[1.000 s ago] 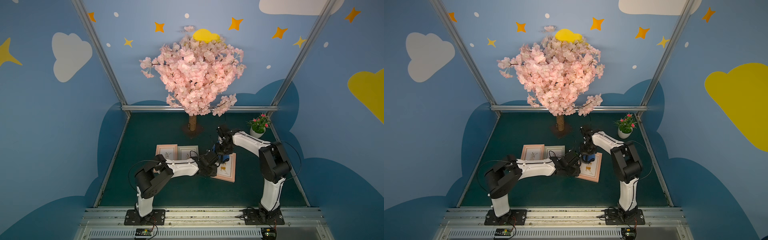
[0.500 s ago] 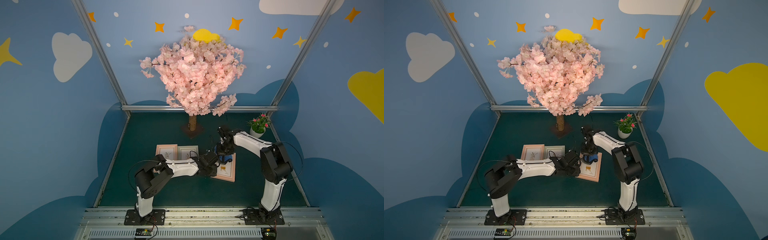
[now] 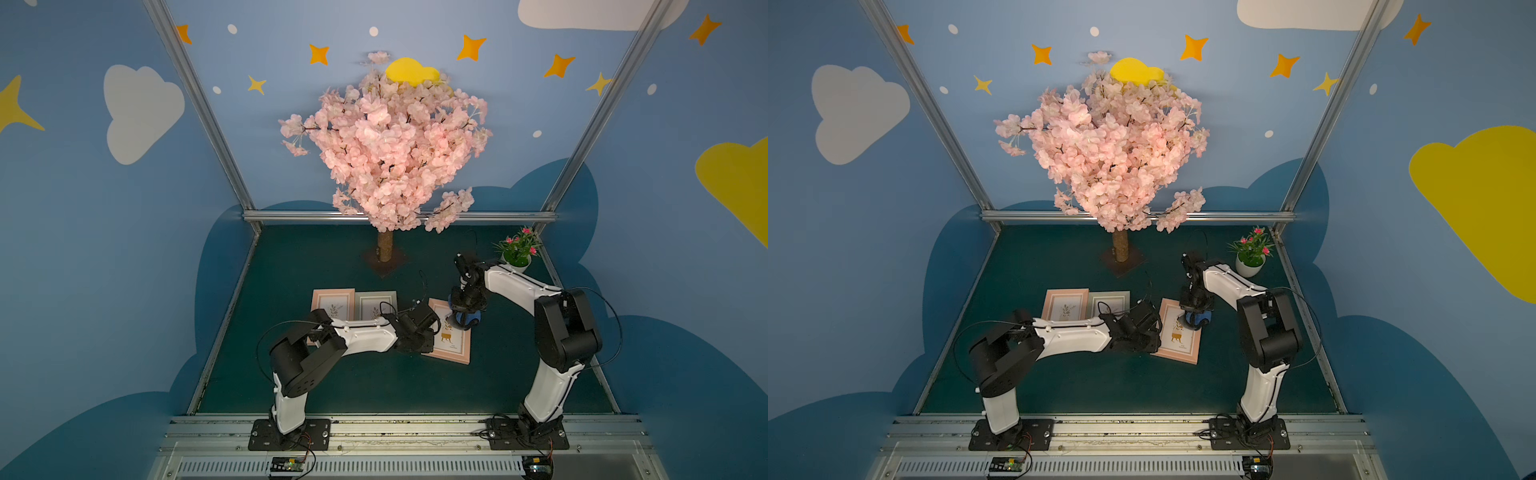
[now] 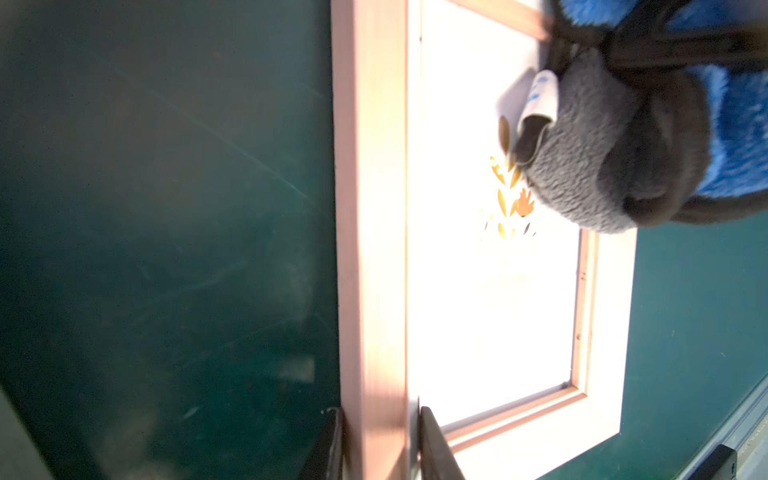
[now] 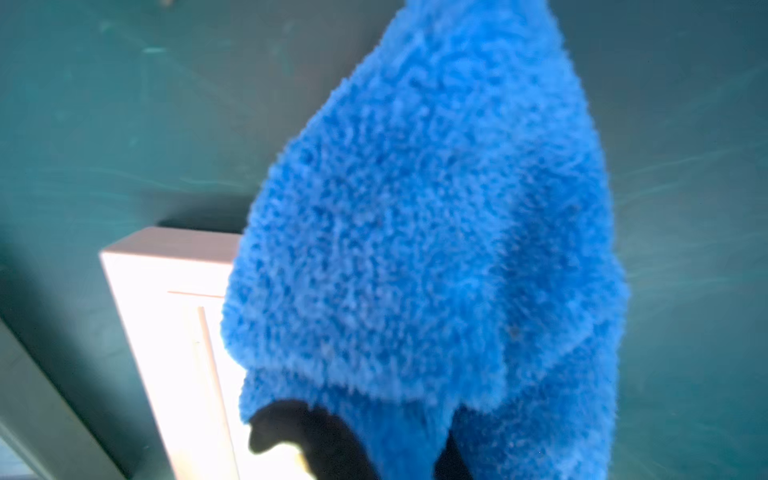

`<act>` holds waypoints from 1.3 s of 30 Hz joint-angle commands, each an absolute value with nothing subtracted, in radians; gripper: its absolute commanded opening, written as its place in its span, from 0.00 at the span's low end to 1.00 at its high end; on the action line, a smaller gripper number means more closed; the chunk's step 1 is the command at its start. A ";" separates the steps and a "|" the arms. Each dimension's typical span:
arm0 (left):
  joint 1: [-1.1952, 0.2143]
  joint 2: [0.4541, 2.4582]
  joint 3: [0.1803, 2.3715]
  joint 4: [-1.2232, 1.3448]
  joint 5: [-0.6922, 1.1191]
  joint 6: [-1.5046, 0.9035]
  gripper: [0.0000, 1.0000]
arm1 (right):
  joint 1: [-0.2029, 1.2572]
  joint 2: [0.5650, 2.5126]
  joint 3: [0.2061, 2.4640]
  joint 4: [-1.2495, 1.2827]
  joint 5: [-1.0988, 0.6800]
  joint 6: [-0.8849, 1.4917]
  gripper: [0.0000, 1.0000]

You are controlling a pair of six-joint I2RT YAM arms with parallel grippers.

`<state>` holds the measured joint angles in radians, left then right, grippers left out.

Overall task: Wipe the picture frame with a cloth
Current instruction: Wipe the dirt from the picture frame.

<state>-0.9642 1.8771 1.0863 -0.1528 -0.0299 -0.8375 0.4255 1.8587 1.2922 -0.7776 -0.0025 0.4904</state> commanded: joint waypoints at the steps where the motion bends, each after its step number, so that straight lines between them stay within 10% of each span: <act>1: -0.962 1.925 1.081 -0.245 -0.037 -0.828 0.27 | 0.502 1.903 1.346 -0.772 -0.058 0.503 0.00; 30: -0.957 1.919 1.080 -0.227 -0.041 -0.831 0.26 | 0.508 1.542 0.870 -0.792 -0.103 0.551 0.00; 39: -0.959 1.915 1.073 -0.221 -0.033 -0.833 0.25 | 0.440 1.766 1.175 -0.781 -0.055 0.495 0.00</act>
